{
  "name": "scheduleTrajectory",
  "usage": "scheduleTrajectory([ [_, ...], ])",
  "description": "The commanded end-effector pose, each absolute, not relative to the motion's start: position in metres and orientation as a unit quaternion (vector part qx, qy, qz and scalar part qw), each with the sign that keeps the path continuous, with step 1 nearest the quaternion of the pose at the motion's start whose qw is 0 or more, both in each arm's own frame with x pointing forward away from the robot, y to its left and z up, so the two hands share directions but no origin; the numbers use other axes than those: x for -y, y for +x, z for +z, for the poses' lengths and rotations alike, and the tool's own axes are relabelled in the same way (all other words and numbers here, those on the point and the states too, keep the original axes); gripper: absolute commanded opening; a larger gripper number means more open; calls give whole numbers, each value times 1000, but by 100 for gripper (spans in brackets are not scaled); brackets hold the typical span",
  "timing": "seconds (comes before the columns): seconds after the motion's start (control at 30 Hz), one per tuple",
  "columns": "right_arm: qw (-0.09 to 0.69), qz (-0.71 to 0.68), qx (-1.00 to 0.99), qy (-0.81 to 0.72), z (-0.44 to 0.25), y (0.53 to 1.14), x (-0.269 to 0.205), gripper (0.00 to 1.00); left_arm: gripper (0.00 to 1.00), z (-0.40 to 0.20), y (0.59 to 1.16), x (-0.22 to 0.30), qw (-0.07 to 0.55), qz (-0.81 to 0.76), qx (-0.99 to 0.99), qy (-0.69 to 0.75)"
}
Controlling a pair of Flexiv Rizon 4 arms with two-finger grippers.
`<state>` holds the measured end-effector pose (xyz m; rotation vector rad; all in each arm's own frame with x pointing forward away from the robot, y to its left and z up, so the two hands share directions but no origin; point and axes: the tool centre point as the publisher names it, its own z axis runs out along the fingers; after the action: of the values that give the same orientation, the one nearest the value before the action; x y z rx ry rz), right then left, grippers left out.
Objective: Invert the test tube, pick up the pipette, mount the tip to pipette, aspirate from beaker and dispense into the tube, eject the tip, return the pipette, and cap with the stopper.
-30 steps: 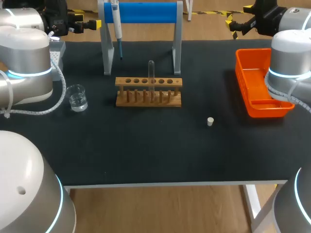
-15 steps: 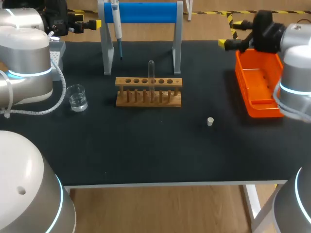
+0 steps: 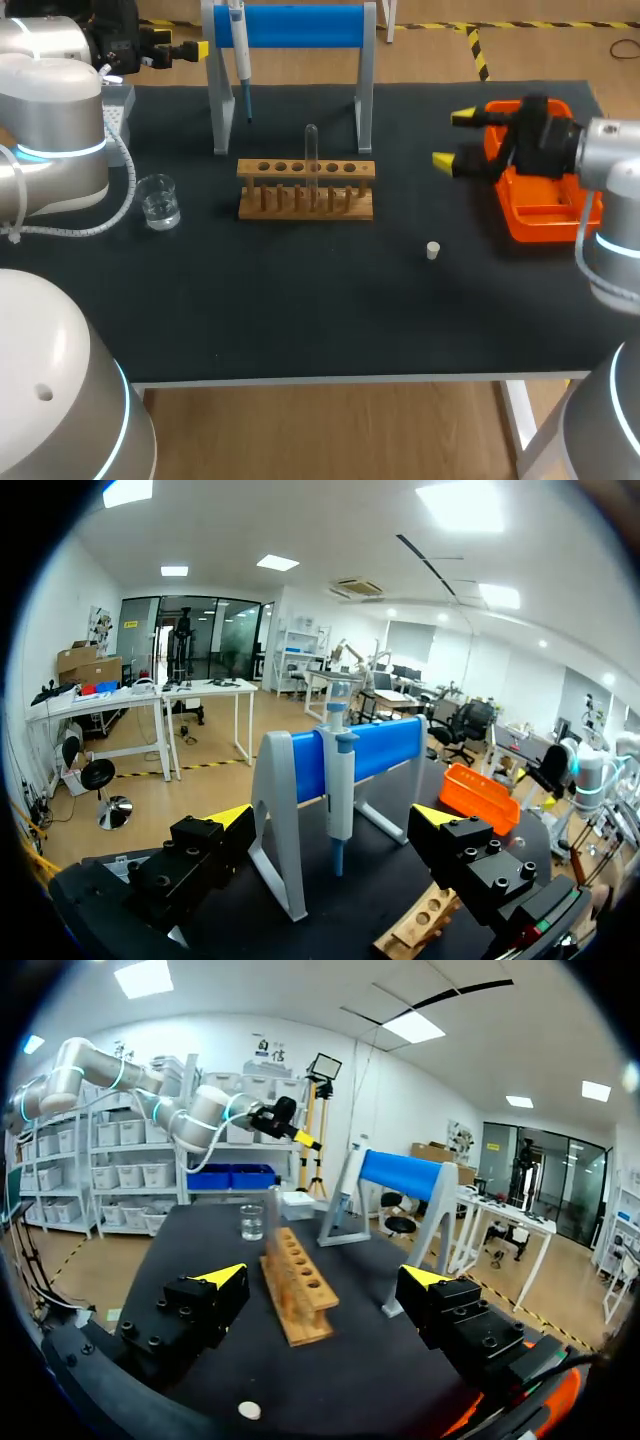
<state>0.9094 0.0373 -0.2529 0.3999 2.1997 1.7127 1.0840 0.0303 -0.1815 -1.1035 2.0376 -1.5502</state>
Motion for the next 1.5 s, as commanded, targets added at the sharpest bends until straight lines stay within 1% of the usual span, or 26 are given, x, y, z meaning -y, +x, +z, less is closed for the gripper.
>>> scheduleTrajectory([
  [0.03,162,605,-769,131,-265,883,-39,100,100,-182,1084,-30,176,-548,-719,-390],
  [0.3,148,601,-780,97,-277,858,-56,100,100,-182,1084,-30,176,-548,-719,-390],
  [1.07,148,601,-780,97,-277,858,-56,100,100,-182,1084,-30,176,-548,-719,-390],
  [1.23,148,601,-780,97,-277,858,-56,100,100,-197,1026,-15,204,-568,-708,-365],
  [1.4,148,601,-780,97,-277,858,-56,100,100,-208,969,7,212,-591,-709,-321],
  [1.5,148,601,-780,97,-277,858,-56,100,100,-213,945,16,215,-599,-713,-294],
])
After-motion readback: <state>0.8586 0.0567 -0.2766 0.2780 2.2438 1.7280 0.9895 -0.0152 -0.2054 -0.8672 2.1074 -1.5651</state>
